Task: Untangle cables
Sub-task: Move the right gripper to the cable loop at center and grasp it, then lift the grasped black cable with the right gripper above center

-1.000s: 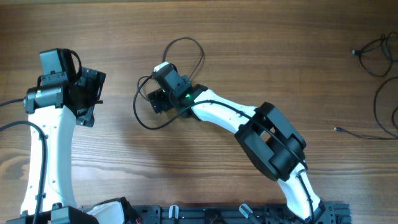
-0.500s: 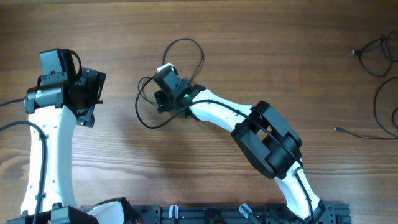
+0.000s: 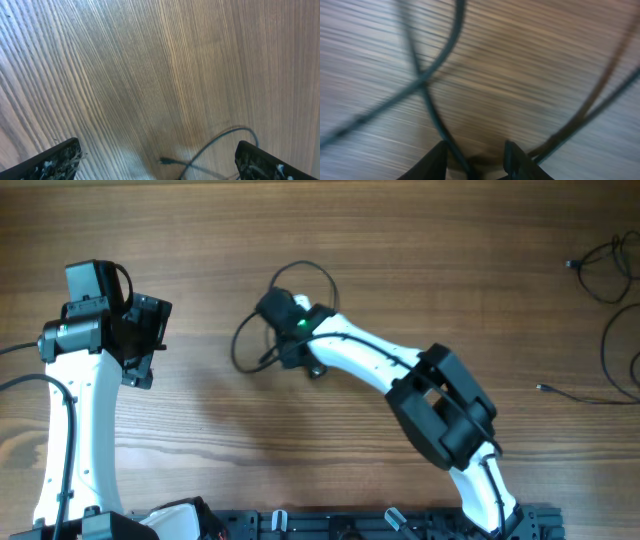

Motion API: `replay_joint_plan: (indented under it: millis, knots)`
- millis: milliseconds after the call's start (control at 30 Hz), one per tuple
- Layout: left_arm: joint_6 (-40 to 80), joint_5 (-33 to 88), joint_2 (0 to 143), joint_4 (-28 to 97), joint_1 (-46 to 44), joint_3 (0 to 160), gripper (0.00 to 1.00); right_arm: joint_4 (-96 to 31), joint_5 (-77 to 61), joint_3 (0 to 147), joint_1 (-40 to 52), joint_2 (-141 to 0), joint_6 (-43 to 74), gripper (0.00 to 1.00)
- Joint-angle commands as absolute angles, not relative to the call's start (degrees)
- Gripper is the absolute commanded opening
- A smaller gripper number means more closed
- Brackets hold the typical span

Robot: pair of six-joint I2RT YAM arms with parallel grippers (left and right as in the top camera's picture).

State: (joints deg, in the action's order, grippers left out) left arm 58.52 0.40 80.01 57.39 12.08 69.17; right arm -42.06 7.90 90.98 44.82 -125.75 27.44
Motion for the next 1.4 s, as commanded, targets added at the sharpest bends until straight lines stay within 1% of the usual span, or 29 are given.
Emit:
replay_joint_plan:
  millis: [0, 267, 300, 367, 433, 467, 533, 567, 600, 667, 733, 800, 867, 1000, 1133, 1167, 1267, 1367]
  knots:
    - [57.4, 0.6, 79.3, 57.9, 12.4, 69.4, 1.0, -48.1, 14.9, 89.6, 40.6, -122.3, 30.2, 0.39]
    - [57.4, 0.6, 79.3, 58.2, 12.4, 69.4, 1.0, -51.5, 15.1, 89.6, 34.2, -113.5, 30.0, 0.4]
    - [57.4, 0.6, 79.3, 58.3, 12.4, 69.4, 1.0, -51.7, 15.1, 89.6, 33.5, -112.3, 30.0, 0.44]
    - [57.4, 0.6, 79.3, 58.8, 12.4, 69.4, 1.0, -52.0, 14.7, 89.6, 32.4, -109.6, 30.0, 0.58]
    - [57.4, 0.6, 79.3, 58.9, 12.4, 69.4, 1.0, -51.9, 13.1, 89.6, 31.8, -107.6, 30.0, 0.76]
    - [57.4, 0.6, 79.3, 58.9, 12.4, 69.4, 1.0, -51.6, 11.4, 89.6, 31.7, -106.7, 30.0, 0.82]
    - [57.4, 0.6, 79.3, 58.8, 12.4, 69.4, 1.0, -50.7, 5.4, 89.6, 31.9, -105.9, 29.6, 0.9]
    - [57.4, 0.6, 79.3, 58.8, 12.4, 69.4, 1.0, -50.3, 2.6, 89.6, 32.1, -105.9, 28.8, 0.99]
    - [57.4, 0.6, 79.3, 58.8, 12.4, 69.4, 1.0, -49.5, -1.9, 89.4, 32.6, -106.0, 26.9, 1.0]
    - [57.4, 0.6, 79.3, 58.8, 12.4, 69.4, 1.0, -47.4, -5.9, 88.4, 34.4, -106.3, 25.4, 1.0]
    - [57.4, 0.6, 79.3, 58.8, 12.4, 69.4, 1.0, -45.5, -5.6, 87.3, 36.2, -106.5, 24.7, 1.0]
    - [57.4, 0.6, 79.3, 58.8, 12.4, 69.4, 1.0, -42.1, -5.5, 85.3, 38.5, -106.9, 21.5, 1.0]
    - [57.4, 0.6, 79.3, 58.9, 12.4, 69.4, 1.0, -39.7, -2.7, 83.1, 41.0, -107.6, 19.0, 1.0]
    - [57.4, 0.6, 79.3, 59.0, 12.4, 69.4, 1.0, -39.0, 9.2, 79.7, 44.1, -109.6, 17.9, 1.0]
    - [57.4, 0.6, 79.3, 59.0, 12.4, 69.4, 1.0, -38.6, 10.7, 78.3, 44.4, -113.3, 12.3, 1.0]
    - [57.4, 0.6, 79.3, 59.0, 12.4, 69.4, 1.0, -38.6, 10.7, 78.2, 44.4, -114.1, 11.3, 0.98]
    - [57.4, 0.6, 79.3, 59.0, 12.4, 69.4, 1.0, -38.6, 10.7, 78.2, 44.4, -116.4, 8.9, 0.85]
    - [57.4, 0.6, 79.3, 59.3, 12.4, 69.4, 1.0, -37.9, 10.7, 78.2, 44.4, -118.0, 9.0, 0.71]
